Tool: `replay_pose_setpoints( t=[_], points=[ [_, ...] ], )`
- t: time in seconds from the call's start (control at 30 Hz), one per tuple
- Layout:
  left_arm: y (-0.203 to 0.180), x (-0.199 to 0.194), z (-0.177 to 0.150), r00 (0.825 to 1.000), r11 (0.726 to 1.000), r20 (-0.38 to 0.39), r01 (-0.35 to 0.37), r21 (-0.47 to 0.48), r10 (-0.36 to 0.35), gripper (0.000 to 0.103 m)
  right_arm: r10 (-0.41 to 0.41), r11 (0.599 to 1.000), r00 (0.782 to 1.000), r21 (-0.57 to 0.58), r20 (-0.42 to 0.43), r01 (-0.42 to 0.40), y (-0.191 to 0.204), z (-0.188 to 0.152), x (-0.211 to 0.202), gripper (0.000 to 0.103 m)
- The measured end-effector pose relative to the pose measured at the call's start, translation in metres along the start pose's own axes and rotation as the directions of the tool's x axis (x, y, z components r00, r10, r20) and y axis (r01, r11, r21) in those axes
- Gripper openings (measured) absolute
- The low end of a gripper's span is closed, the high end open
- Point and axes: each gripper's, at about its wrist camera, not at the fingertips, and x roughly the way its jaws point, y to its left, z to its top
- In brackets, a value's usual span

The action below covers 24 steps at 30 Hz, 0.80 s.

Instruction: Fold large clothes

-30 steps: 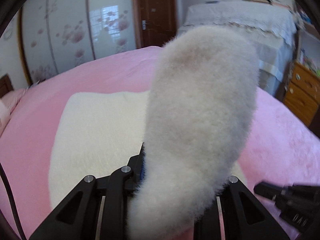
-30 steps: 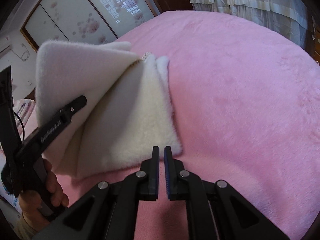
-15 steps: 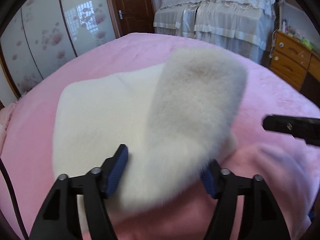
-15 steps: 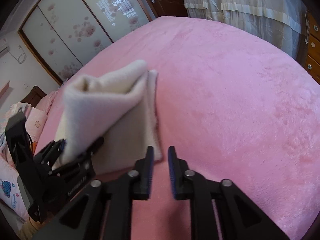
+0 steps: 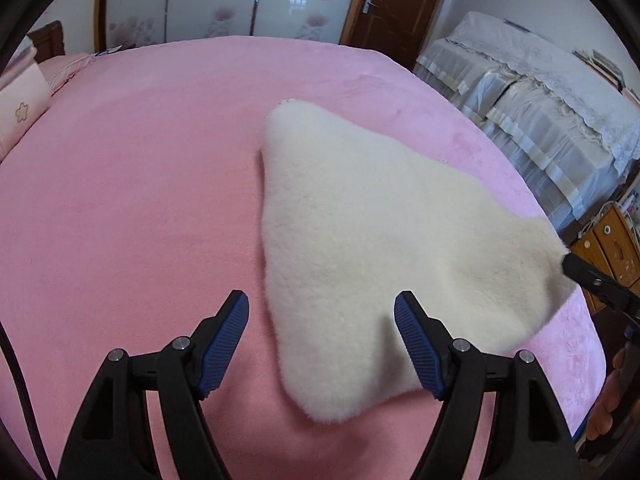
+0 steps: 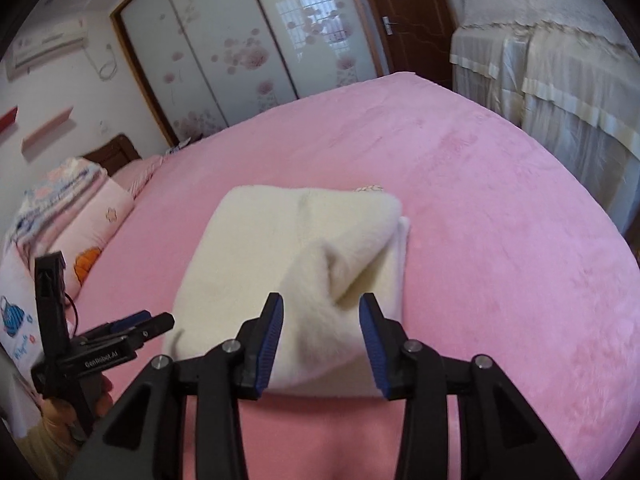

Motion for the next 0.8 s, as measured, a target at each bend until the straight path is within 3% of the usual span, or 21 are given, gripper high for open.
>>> replay_pose_setpoints(
  t=[0.07,0.13,0.23,0.33,0.4,0.5,0.63,0.7,0.8],
  points=[
    [-0.009,0.004,0.001,1.0,1.0,-0.005,0.017,0.018,-0.017,0.074,0.001,1.0,0.998,0.0,-0.063,-0.001,-0.001,-0.001,0.018,0.039],
    [-0.019,0.008,0.004,1.0,0.999,-0.003,0.015,0.051,-0.015,0.074,-0.005,1.0,0.996,-0.004,-0.091,0.004,-0.004,-0.004,0.026,0.016],
    [-0.03,0.015,0.001,0.998,0.993,-0.007,-0.058,0.107,0.059,0.074,-0.017,0.999,0.997,0.03,-0.078,0.019,-0.013,-0.018,0.023,0.015],
    [-0.026,0.033,-0.009,0.995,0.993,-0.066,-0.068,0.098,0.075,0.074,-0.052,0.994,0.992,0.09,-0.111,0.062,-0.03,-0.042,0.033,0.014],
    [-0.026,0.035,-0.017,0.994,0.99,-0.063,-0.08,0.114,0.087,0.074,-0.044,0.987,0.986,0.146,-0.158,0.067,-0.046,-0.064,0.051,0.014],
    [-0.032,0.035,-0.026,0.992,0.981,-0.041,-0.108,0.161,0.116,0.074,-0.035,0.981,0.989,0.184,-0.146,0.062,-0.056,-0.082,0.063,0.014],
    [-0.028,0.026,-0.025,0.993,0.987,-0.066,-0.088,0.134,0.097,0.074,-0.044,0.98,0.988,0.184,-0.151,0.072,-0.05,-0.075,0.055,0.02],
    [-0.03,0.017,-0.018,0.991,0.982,-0.07,-0.103,0.156,0.115,0.074,-0.073,0.98,0.985,0.17,-0.154,0.099,-0.047,-0.067,0.044,0.031],
    [-0.035,-0.004,-0.005,0.991,0.972,-0.004,-0.133,0.196,0.136,0.074,-0.089,0.986,0.994,0.137,-0.063,0.097,-0.038,-0.045,0.018,0.036]
  ],
)
